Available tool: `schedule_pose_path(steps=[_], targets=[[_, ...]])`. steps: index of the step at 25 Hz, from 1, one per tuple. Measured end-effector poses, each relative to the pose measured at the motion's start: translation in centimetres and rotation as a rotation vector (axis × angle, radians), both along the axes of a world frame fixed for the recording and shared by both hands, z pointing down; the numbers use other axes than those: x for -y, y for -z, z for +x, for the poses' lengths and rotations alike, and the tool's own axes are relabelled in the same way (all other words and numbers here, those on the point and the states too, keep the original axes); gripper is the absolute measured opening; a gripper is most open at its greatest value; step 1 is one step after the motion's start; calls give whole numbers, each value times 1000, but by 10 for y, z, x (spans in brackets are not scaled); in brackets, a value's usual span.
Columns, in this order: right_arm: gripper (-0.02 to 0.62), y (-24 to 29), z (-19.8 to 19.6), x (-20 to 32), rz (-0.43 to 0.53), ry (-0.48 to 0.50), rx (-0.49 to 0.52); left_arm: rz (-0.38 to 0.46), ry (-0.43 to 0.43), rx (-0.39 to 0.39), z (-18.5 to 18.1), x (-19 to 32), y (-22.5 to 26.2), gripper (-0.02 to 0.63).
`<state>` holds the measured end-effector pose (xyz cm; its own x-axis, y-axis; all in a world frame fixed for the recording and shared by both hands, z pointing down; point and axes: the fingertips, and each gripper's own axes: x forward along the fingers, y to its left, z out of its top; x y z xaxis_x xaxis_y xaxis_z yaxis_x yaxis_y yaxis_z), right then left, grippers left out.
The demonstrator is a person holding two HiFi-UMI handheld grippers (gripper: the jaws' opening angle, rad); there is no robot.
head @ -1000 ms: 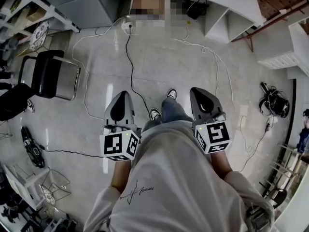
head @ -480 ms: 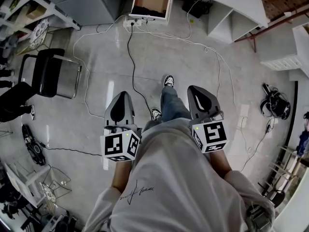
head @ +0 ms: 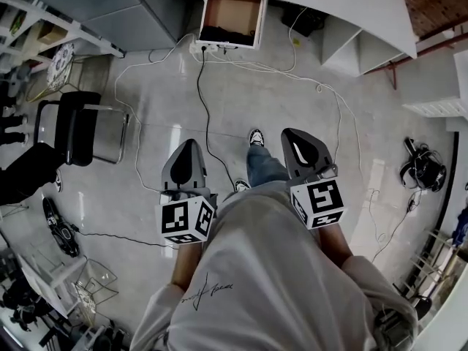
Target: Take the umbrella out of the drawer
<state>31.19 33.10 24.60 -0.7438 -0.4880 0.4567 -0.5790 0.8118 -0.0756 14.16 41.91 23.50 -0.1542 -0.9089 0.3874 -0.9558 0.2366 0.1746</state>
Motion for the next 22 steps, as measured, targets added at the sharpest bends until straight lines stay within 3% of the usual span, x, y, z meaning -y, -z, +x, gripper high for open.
schedule_pose_path(steps=[10,22], targets=[[9,-14,-31,96,-49,137,18,-25,8,47,-16,112,3,17],[11,-24,-64,148,-74,153,33,-31,9,41,-40,167,1,17]])
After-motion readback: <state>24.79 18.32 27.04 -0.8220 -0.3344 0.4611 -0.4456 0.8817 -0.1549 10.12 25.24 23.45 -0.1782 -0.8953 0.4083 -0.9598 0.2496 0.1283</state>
